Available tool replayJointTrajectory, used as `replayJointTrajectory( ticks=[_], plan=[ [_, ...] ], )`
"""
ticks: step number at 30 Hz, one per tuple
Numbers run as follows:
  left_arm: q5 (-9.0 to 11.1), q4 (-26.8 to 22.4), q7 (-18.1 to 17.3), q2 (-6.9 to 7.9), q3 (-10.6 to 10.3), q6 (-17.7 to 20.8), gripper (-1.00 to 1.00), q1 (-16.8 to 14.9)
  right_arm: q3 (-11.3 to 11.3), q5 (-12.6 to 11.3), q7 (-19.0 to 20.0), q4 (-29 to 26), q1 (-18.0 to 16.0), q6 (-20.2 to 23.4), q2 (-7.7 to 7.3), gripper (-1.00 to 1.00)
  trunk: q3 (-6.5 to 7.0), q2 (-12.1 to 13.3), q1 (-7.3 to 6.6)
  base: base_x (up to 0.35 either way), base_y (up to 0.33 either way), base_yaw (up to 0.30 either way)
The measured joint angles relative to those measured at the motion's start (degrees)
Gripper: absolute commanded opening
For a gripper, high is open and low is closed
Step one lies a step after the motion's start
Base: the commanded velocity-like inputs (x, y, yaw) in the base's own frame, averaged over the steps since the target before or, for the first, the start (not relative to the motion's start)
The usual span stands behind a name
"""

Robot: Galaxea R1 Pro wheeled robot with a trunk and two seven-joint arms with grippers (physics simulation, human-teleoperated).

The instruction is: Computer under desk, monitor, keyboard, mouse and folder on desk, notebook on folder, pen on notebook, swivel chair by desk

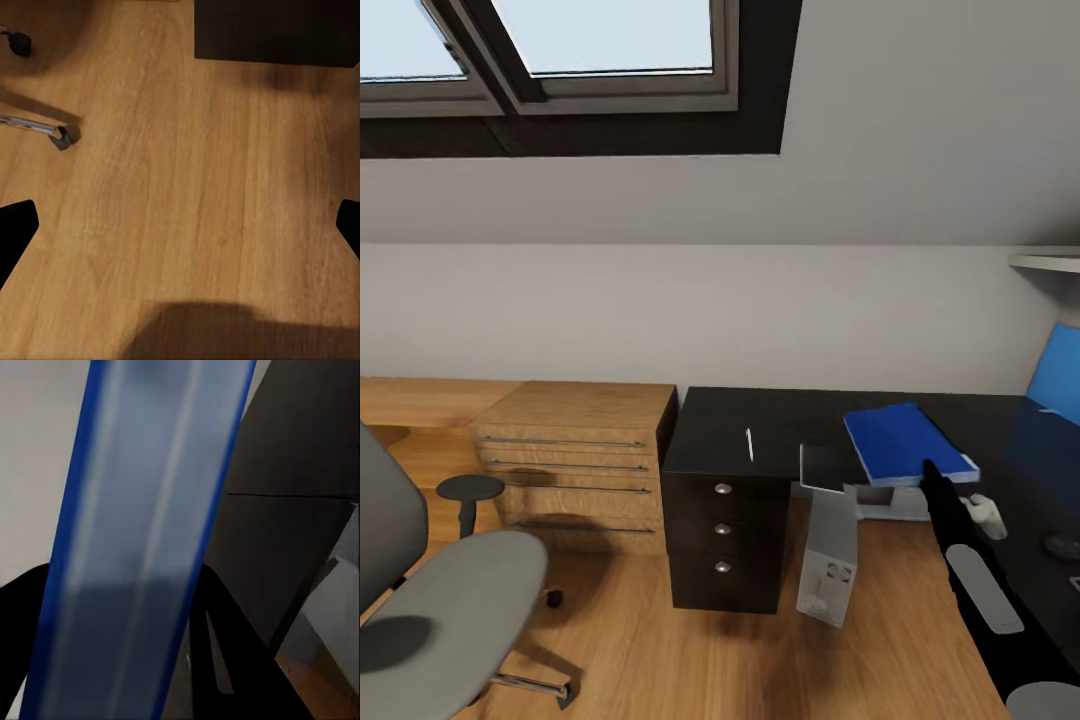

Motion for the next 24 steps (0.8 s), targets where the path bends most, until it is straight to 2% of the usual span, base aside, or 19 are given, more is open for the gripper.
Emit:
replayJointTrajectory(
  ticks=[3, 6, 8, 10, 11, 14, 18, 24],
  plan=[
    [0.01, 0.05, -0.01, 0.01, -0.01, 0.00, 1.00, 0.00, 0.00, -0.17, -0.50, 1.09, -0.03, -4.89, 0.04, -1.00, 0.00, 0.00, 0.00, 0.000, 0.000, 0.000],
    [0.01, 0.07, -0.01, 0.00, -0.01, 0.01, 1.00, 0.00, 0.00, -0.38, -0.67, 1.61, -0.04, -7.86, 0.10, -1.00, 0.00, 0.00, 0.00, 0.000, 0.000, 0.000],
    [0.01, 0.06, -0.02, -0.01, -0.03, 0.01, 1.00, 0.00, 0.01, -0.51, -0.70, 1.71, -0.04, -8.33, 0.29, -1.00, 0.00, 0.00, 0.00, 0.000, 0.000, 0.000],
    [-0.01, 0.07, -0.07, -0.05, -0.08, 0.01, 1.00, -0.01, 0.02, -0.58, -0.69, 1.76, -0.04, -8.64, 1.27, -1.00, 0.00, 0.00, 0.00, 0.000, 0.000, 0.000],
    [-0.04, 0.10, -0.09, -0.07, -0.13, 0.00, 1.00, -0.01, 0.06, -0.55, -0.30, 1.26, -0.03, -8.87, 3.01, -1.00, 0.00, 0.00, 0.00, 0.000, 0.000, 0.000],
    [-0.07, 0.06, -0.10, -0.08, -0.11, 0.01, 1.00, 0.00, 0.02, -0.54, -0.10, 0.76, -0.04, -8.95, 4.85, -1.00, 0.00, 0.00, 0.00, 0.000, 0.000, 0.000],
    [-0.05, 0.07, -0.04, -0.08, -0.10, 0.01, 1.00, 0.00, 0.01, -0.50, -0.03, 0.61, -0.04, -8.96, 5.69, -1.00, 0.00, 0.00, 0.00, 0.000, 0.000, 0.000],
    [-0.06, 0.06, -0.05, -0.08, -0.10, 0.01, 1.00, 0.00, -0.15, -0.48, 0.03, -1.86, -0.04, -9.13, 6.06, -1.00, 0.00, 0.00, 0.00, 0.000, 0.000, 0.000]
  ],
)
